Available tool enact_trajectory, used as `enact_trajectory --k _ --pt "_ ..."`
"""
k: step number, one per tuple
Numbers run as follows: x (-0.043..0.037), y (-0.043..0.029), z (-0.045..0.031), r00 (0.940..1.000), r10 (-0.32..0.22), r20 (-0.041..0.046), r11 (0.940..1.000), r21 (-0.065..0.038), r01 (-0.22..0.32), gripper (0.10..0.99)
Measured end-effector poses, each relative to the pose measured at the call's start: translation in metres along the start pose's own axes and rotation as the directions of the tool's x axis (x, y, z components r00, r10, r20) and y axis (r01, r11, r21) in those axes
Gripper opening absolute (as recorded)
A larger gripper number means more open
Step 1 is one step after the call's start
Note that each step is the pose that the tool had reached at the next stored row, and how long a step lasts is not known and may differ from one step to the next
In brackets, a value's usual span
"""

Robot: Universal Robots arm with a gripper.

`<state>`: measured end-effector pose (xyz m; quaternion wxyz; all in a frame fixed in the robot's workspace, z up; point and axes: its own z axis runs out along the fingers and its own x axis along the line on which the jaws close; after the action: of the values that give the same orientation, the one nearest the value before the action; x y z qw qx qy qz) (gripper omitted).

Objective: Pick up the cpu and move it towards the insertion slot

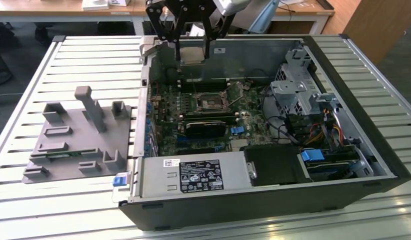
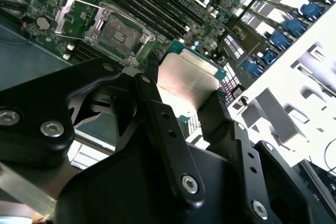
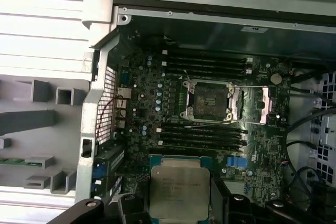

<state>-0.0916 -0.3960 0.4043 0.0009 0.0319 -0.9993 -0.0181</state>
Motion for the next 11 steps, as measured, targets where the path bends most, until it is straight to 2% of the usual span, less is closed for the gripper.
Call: enact_trajectory --k 11 --pt "-0.0118 0.0011 0.0001 1.0000 0.000 0.0000 1.0000 0.000 0.000 0.549"
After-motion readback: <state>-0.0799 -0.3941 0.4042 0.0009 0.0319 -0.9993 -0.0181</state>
